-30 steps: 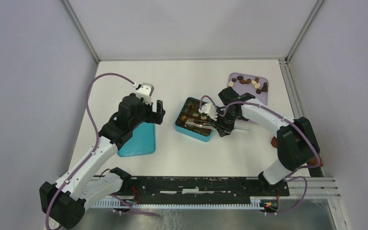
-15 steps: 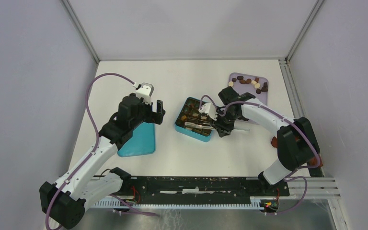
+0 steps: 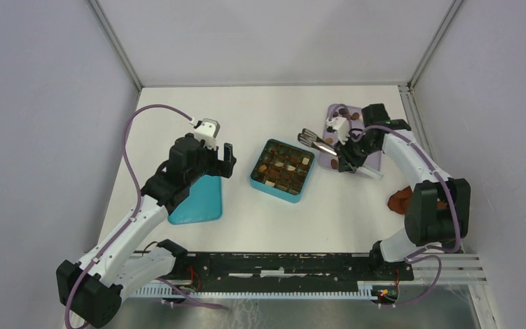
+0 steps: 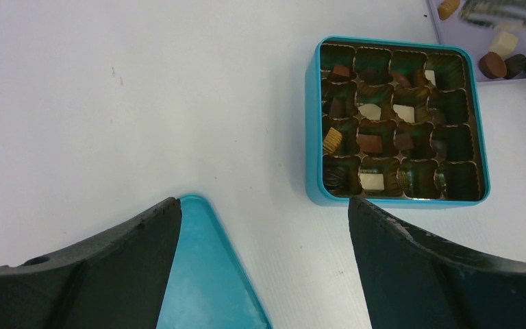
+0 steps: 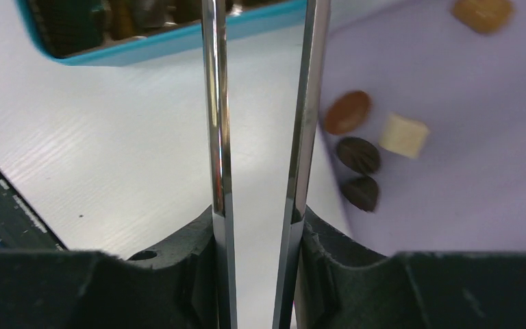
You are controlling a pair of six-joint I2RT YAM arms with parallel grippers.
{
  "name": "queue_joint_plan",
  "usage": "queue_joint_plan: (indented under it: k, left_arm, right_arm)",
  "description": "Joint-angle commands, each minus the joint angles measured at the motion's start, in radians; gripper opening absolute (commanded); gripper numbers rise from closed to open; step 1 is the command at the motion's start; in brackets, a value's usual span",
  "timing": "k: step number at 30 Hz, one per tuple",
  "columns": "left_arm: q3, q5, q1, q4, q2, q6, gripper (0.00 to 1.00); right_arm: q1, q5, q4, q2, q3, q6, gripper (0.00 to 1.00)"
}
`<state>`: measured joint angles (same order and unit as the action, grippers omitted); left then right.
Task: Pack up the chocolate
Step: Place the fake chocolate in the packing box, then pick up the fake chocolate from the plate.
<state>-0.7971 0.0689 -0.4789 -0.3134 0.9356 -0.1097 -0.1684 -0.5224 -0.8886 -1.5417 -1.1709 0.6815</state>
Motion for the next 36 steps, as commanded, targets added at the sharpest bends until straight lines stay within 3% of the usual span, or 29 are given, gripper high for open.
queue_joint_plan:
  k: [1, 7, 12, 26, 36]
  left_arm:
    - [-0.005, -0.009, 0.002, 0.008, -0.016, 0.034, 0.96]
    - [-0.004, -0.006, 0.003, 0.009, -0.029, 0.032, 0.96]
    - [-0.004, -0.011, 0.003, 0.009, -0.027, 0.031, 0.96]
    - [-0.005, -0.014, 0.002, 0.009, -0.018, 0.032, 0.96]
    - [-0.005, -0.017, 0.003, 0.01, -0.018, 0.031, 0.96]
  right_arm:
    - [0.134, 0.062, -0.005, -0.015, -0.106, 0.025, 0.39]
    - [0.297, 0.227, -0.057, -0.148, -0.274, 0.076, 0.39]
    - [0.355, 0.27, -0.105, -0.254, -0.362, 0.111, 0.39]
    - [0.312, 0.224, -0.068, -0.37, -0.348, 0.043, 0.42]
    - [0.277, 0.239, -0.047, -0.459, -0.44, -0.02, 0.43]
